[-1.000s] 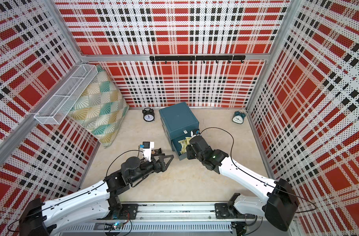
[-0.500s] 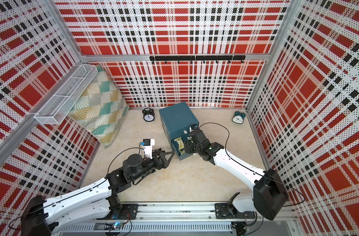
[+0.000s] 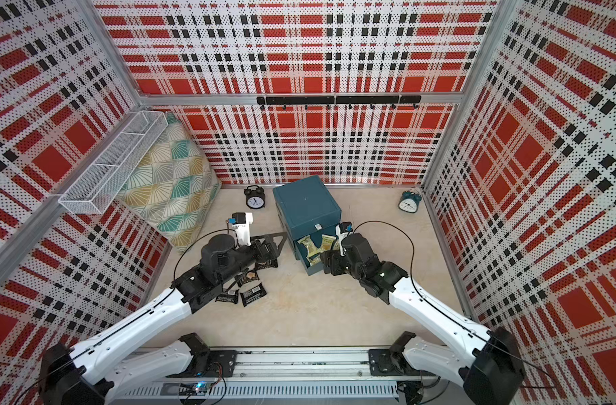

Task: Place the cookies into the drawer by color
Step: Place the cookie in the drawer, then close the drawer in the storage box.

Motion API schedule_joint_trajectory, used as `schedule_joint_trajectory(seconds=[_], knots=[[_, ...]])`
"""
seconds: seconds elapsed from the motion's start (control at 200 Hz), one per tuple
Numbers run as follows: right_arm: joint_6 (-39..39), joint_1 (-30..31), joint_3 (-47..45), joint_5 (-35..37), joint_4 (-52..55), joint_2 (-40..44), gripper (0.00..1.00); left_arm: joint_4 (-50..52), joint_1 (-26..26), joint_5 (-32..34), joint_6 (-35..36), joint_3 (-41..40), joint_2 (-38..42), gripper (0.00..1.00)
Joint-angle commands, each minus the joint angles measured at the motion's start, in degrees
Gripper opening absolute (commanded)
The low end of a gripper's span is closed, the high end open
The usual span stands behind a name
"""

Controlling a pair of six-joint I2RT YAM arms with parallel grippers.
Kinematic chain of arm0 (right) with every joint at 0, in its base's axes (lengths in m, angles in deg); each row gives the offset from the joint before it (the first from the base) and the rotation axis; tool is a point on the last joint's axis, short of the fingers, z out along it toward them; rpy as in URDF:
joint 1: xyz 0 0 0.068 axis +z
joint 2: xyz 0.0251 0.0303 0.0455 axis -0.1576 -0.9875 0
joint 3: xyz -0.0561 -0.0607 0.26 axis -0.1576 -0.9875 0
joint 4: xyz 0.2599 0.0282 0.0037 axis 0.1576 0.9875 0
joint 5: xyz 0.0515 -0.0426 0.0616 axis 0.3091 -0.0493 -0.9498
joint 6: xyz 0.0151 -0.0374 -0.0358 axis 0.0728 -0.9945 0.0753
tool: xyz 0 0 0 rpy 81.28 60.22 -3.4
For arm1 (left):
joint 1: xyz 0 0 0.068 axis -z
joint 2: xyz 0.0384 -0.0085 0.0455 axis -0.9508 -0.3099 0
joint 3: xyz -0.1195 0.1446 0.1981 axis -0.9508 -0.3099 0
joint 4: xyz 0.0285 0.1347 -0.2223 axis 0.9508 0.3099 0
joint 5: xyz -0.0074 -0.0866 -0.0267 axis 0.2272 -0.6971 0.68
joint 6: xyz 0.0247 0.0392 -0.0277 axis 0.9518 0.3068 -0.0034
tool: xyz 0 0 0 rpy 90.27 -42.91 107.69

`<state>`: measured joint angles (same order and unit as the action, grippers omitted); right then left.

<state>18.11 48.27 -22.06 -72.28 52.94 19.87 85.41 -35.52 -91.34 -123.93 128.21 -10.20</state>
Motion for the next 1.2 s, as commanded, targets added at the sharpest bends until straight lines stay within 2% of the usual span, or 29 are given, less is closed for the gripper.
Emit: schedule_joint_trajectory(seconds=[0.0, 0.1, 0.276, 0.386, 0.541, 0.581, 0.807, 1.047, 1.192], knots=[[1.42, -0.13, -3.28, -1.15, 1.23, 3.71, 0.92, 5.02, -3.30, -4.50, 3.78, 5.19, -2.88, 0.99], [3.64, -0.08, -6.94, -1.07, 0.85, 6.84, 1.00, 9.07, -5.90, -5.76, 6.01, 11.32, -7.31, 0.99], [5.50, -0.14, -12.17, -0.21, -1.01, 8.31, 1.00, 18.68, -8.05, -2.62, 10.62, 24.13, -17.02, 1.00], [6.75, -0.17, -14.62, 0.76, -2.79, 7.17, 0.93, 22.02, -9.77, -0.53, 12.00, 29.92, -22.89, 0.95], [7.47, -0.26, -15.75, 1.48, -5.00, 3.96, 0.75, 23.35, -12.30, -1.84, 11.96, 34.87, -29.93, 0.73], [7.50, -0.26, -15.68, 1.73, -5.59, 3.05, 0.72, 23.85, -12.50, -2.38, 11.89, 36.23, -31.67, 0.69], [7.05, -0.32, -14.23, 2.14, -10.24, -1.23, 0.59, 27.02, -12.42, -4.84, 13.51, 42.81, -39.54, 0.69], [5.99, -1.82, -8.40, 2.12, -14.66, -9.82, 0.45, 25.30, -13.35, -4.91, 15.26, 39.47, -39.94, 0.69], [6.56, -3.74, -4.71, -0.81, -18.90, -14.92, 0.38, 24.32, -14.09, -6.03, 16.32, 38.04, -39.96, 0.69]])
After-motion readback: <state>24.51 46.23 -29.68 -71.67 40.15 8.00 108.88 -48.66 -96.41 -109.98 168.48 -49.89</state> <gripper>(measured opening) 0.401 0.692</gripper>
